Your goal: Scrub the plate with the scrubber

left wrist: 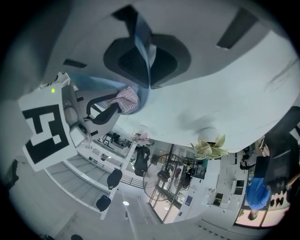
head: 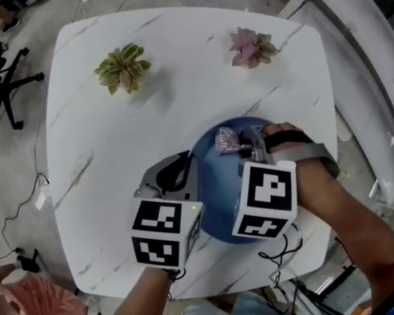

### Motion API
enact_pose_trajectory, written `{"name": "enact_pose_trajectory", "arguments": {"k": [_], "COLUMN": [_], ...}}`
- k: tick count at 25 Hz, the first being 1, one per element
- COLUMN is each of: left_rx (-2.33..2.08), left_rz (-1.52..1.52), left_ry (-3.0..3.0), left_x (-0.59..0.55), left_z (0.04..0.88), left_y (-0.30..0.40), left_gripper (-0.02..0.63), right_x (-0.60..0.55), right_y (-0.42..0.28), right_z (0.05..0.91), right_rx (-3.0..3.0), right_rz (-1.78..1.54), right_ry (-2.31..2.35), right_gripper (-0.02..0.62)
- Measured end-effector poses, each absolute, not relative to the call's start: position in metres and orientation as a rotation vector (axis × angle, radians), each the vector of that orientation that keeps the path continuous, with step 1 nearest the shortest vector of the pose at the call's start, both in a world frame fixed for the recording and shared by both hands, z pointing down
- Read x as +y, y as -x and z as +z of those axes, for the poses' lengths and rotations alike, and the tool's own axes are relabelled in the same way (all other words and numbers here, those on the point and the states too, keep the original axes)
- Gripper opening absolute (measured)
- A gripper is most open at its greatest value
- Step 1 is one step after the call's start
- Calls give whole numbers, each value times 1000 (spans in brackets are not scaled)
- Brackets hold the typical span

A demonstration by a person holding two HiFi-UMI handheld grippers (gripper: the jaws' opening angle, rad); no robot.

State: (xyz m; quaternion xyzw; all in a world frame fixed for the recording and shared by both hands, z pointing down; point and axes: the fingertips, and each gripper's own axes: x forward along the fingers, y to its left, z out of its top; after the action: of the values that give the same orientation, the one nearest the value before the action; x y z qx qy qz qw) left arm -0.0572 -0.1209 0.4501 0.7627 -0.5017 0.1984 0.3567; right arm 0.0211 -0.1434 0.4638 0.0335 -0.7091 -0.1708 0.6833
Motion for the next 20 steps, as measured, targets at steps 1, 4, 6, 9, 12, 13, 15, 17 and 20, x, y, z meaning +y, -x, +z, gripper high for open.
{"name": "enact_pose_trajectory", "arguments": {"k": [1,4,6,9,12,13,15,17,20], "left_rx": [-1296,-1299,-1301,-1301,-1300,-1300,-1298,-1295,-1291], "left_rz": [513,520,522,513,512,512,512,511,511], "left_ry": [-1970,-1977,-1980,-1979,-1979,-1979,-1980,-1983,-1985], "left_x": [-122,-124,-125,-125,-125,-125,-125,-125,-125], "left_z": [450,449,448,448,449,449,449,448,446], "left_y": [58,58,58,58,59,59,59,58,58], "left_gripper": [15,17,17,17,17,17,17,17,17], "right_x": [-141,-130,-120,-105,-89,-82,-70,-59,-43], "right_y": [-17,-8,-2,6,12,13,14,15,15], "right_z": [464,463,463,462,461,461,461,460,461], "right_rx": [-1591,-1602,-1614,-1638,-1665,-1674,-1692,-1707,-1723], "right_rz": [-400,-445,-470,-513,-537,-540,-542,-543,-537], "right_ry": [-66,-37,-18,-1,17,25,37,47,66], "right_gripper": [77,77,77,77,77,77,77,77,77]}}
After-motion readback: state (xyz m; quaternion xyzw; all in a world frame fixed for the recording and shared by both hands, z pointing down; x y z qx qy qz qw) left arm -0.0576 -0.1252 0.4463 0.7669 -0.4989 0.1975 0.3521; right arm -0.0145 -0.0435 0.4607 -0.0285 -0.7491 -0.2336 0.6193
